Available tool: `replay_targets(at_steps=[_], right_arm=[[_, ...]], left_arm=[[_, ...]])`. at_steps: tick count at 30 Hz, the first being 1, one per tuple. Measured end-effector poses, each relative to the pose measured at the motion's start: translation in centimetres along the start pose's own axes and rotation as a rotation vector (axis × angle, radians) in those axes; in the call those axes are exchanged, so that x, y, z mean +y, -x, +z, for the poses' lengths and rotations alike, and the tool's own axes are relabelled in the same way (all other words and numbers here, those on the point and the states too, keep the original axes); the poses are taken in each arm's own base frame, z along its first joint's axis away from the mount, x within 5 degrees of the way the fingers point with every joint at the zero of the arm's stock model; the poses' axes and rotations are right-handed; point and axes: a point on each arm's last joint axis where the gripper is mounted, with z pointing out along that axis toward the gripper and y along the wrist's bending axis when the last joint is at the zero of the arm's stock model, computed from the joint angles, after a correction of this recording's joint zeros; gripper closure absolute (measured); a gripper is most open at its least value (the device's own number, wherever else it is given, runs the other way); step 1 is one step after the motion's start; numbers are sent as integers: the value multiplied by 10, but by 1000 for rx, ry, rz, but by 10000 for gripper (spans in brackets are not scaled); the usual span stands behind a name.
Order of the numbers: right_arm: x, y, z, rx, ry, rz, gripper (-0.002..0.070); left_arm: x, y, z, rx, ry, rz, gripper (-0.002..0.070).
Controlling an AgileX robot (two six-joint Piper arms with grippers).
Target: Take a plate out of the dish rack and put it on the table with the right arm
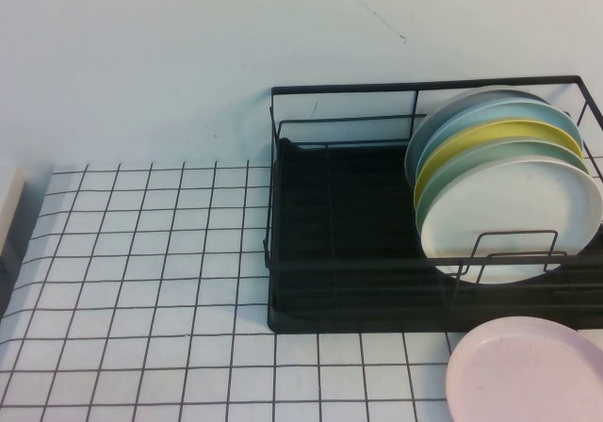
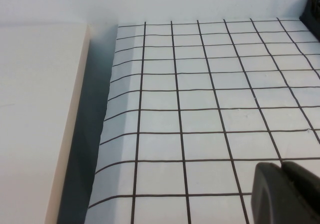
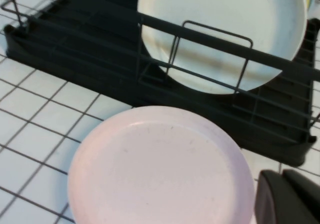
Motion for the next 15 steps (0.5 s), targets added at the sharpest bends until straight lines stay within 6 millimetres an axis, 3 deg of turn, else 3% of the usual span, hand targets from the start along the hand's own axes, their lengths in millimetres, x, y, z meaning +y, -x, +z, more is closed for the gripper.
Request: replay_targets(at_steps=[4,15], right_arm=[[-2,-7,-2,2,-63,-41,678],[-25,-40,7,-39,-440,-424,678]], left_arm=[[0,0,0,0,0,0,678],[0,0,0,0,0,0,678]])
